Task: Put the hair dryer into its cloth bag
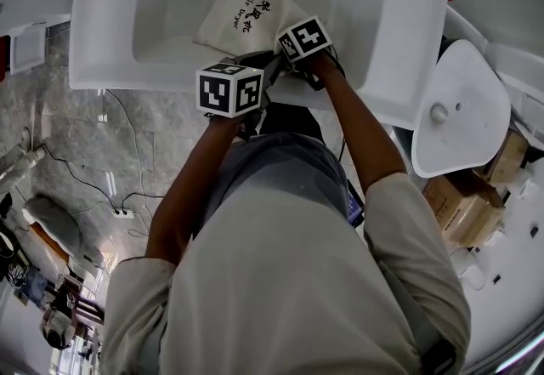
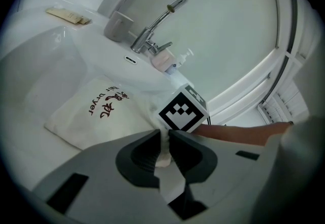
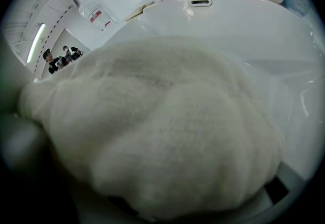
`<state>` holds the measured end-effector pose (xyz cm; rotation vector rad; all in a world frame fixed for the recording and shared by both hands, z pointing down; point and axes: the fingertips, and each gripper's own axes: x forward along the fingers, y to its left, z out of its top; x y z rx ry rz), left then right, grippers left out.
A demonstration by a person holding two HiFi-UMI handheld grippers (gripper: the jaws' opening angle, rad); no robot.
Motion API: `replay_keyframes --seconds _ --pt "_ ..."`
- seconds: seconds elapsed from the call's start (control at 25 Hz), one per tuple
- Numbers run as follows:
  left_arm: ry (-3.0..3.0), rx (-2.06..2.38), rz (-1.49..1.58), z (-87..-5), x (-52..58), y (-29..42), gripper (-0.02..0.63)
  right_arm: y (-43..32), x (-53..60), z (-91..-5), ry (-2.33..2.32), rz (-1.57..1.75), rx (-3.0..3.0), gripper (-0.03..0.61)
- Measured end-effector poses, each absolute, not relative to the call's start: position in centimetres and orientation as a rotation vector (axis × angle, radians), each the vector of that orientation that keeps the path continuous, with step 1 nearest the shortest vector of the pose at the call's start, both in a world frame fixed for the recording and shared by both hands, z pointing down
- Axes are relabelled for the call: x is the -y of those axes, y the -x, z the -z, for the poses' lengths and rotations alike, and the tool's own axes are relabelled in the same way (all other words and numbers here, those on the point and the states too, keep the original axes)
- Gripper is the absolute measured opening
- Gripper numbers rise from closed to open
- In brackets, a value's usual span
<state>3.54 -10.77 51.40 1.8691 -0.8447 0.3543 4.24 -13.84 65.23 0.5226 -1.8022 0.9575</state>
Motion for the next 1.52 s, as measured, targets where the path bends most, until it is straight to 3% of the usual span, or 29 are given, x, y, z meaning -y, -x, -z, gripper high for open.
replay_keyframes --seconds 0.64,1.52 --pt "-1.864 0.841 -0.28 -50.9 10.5 -3.2 0.057 -5.0 14.0 -63.6 -0.557 -1.054 1.81 0.295" --pt "-1.965 0.838 -0.311 -48.9 9.5 -2.5 0.057 -10.1 13.2 -60.7 -0.741 -1.107 1.81 0.295"
